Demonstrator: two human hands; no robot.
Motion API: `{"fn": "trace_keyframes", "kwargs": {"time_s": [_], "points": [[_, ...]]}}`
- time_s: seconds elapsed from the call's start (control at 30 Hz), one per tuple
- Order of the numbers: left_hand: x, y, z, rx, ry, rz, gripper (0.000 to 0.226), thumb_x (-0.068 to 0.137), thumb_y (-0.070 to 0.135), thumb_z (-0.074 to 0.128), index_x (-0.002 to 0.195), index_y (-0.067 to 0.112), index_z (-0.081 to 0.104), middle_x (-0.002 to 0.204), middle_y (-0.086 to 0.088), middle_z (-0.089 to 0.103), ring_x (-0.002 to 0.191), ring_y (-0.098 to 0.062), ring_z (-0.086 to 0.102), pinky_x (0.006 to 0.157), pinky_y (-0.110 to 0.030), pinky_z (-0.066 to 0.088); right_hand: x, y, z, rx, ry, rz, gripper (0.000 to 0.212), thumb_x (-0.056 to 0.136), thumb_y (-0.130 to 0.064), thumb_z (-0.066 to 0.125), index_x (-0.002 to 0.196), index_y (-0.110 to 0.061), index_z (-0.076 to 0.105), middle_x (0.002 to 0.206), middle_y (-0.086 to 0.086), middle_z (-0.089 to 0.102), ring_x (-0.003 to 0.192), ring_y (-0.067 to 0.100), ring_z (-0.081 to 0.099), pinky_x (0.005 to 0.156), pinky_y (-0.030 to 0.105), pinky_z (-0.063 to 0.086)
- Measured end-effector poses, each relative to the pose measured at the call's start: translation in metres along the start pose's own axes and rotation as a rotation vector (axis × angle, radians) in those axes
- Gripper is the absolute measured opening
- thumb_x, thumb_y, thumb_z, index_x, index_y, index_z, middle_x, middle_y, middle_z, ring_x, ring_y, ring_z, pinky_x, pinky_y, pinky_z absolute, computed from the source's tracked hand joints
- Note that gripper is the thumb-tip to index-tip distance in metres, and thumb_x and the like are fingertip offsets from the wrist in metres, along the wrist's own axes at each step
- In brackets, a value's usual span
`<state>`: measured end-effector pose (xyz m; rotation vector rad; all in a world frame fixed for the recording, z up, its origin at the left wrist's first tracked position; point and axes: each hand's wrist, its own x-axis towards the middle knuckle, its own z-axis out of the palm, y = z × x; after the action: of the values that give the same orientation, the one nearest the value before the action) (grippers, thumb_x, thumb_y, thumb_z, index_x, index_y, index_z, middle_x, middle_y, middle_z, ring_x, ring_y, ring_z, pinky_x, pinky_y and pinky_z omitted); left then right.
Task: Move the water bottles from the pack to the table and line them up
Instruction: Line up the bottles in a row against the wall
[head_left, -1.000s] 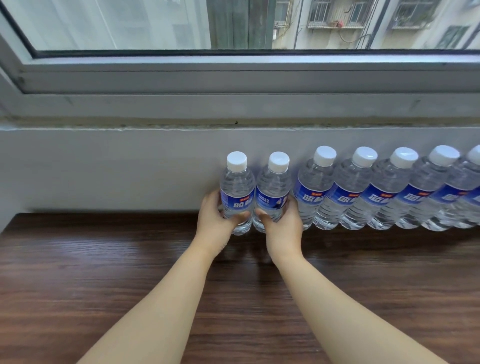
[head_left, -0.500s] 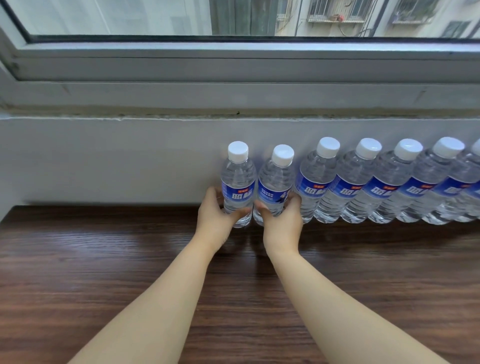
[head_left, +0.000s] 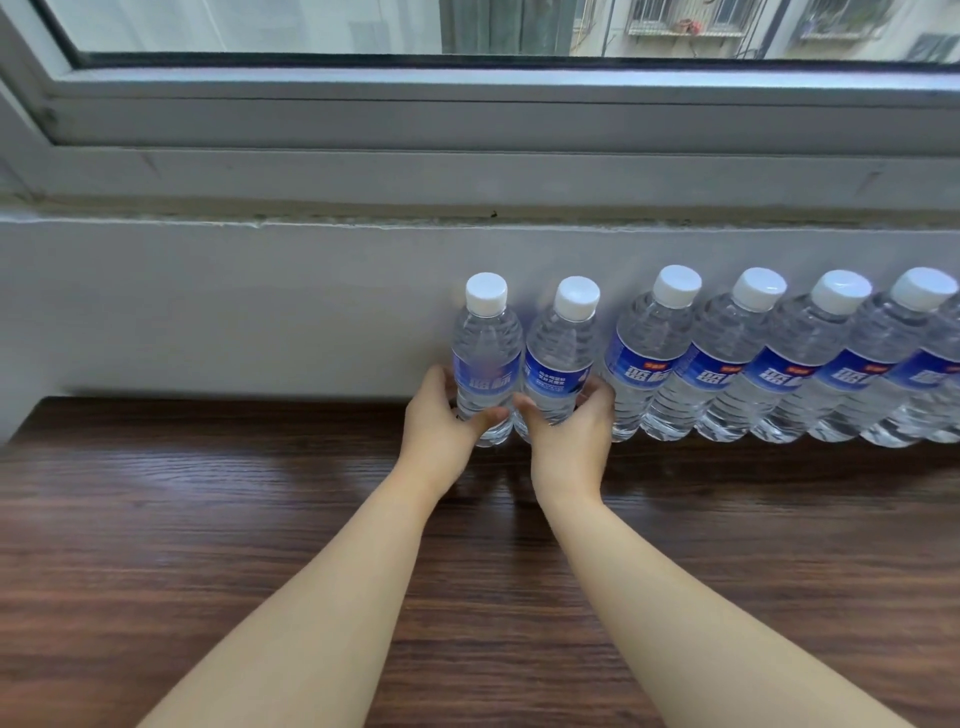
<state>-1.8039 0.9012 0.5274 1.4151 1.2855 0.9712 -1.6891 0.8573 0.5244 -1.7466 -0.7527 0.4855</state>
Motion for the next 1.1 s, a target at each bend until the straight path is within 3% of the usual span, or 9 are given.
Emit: {"fn": "trace_keyframes", "kwargs": {"time_s": [0.23, 0.43, 0.6, 0.73, 0.83, 1.0, 1.1], "points": [[0.001, -0.005, 0.001, 0.001, 0.02, -0.002, 0.051, 0.067, 0.012, 0.085, 0.106, 0.024, 0.053, 0.11, 0.003, 0.066, 0.107, -0.012, 0.061, 0.096, -0.04, 0.051, 0.006, -0.001, -0.007, -0.012, -0.117, 0.002, 0.053, 0.079, -0.017, 0.075, 0.122, -0.015, 0.045, 0.122, 0.002, 0.059, 0.112, 0.016, 0.056, 0.094, 0.031, 0.044], [0.001, -0.002, -0.003, -0.013, -0.025, 0.003, 0.053, 0.07, 0.01, 0.082, 0.109, 0.027, 0.051, 0.11, 0.007, 0.063, 0.11, -0.012, 0.059, 0.094, -0.031, 0.048, 0.006, -0.005, -0.018, 0.045, -0.233, -0.013, 0.051, 0.083, -0.011, 0.07, 0.128, -0.021, 0.046, 0.115, -0.012, 0.056, 0.105, 0.002, 0.049, 0.086, 0.015, 0.036], [0.002, -0.002, -0.006, -0.029, -0.056, 0.015, 0.056, 0.07, 0.008, 0.082, 0.112, 0.025, 0.051, 0.108, 0.008, 0.063, 0.107, -0.011, 0.06, 0.089, -0.024, 0.046, 0.002, -0.005, -0.009, 0.042, -0.069, -0.009, 0.064, 0.069, -0.025, 0.083, 0.121, -0.022, 0.045, 0.121, -0.004, 0.059, 0.111, 0.012, 0.058, 0.092, 0.029, 0.046], [0.001, -0.002, -0.008, -0.043, -0.075, 0.011, 0.057, 0.071, 0.007, 0.081, 0.115, 0.024, 0.049, 0.108, 0.011, 0.062, 0.106, -0.007, 0.058, 0.081, -0.011, 0.042, 0.005, -0.006, -0.01, -0.014, -0.062, -0.023, 0.064, 0.073, -0.024, 0.081, 0.123, -0.016, 0.042, 0.124, 0.0, 0.058, 0.111, 0.013, 0.057, 0.088, 0.026, 0.043], [0.003, -0.004, -0.009, -0.041, -0.077, 0.009, 0.058, 0.071, 0.008, 0.081, 0.116, 0.025, 0.049, 0.11, 0.011, 0.062, 0.11, -0.01, 0.058, 0.083, -0.014, 0.042, 0.006, -0.002, -0.011, -0.042, -0.095, -0.066, 0.064, 0.078, -0.021, 0.077, 0.129, -0.015, 0.04, 0.128, 0.002, 0.057, 0.118, 0.018, 0.055, 0.096, 0.031, 0.045], [0.002, 0.001, -0.008, -0.036, -0.086, -0.005, 0.058, 0.073, 0.007, 0.08, 0.118, 0.024, 0.049, 0.106, 0.015, 0.06, 0.101, -0.003, 0.056, 0.078, -0.01, 0.041, 0.004, 0.004, -0.012, -0.108, -0.147, -0.126, 0.065, 0.083, -0.014, 0.07, 0.138, -0.016, 0.036, 0.132, 0.005, 0.055, 0.123, 0.022, 0.051, 0.095, 0.026, 0.039], [0.002, 0.0, -0.007, -0.037, -0.082, -0.001, 0.057, 0.073, 0.007, 0.08, 0.116, 0.027, 0.048, 0.11, 0.013, 0.059, 0.106, -0.006, 0.055, 0.087, -0.019, 0.043, 0.001, 0.001, -0.012, -0.049, -0.126, -0.1, 0.073, 0.078, -0.02, 0.076, 0.138, -0.02, 0.035, 0.134, -0.001, 0.055, 0.123, 0.016, 0.053, 0.098, 0.031, 0.044]]}}
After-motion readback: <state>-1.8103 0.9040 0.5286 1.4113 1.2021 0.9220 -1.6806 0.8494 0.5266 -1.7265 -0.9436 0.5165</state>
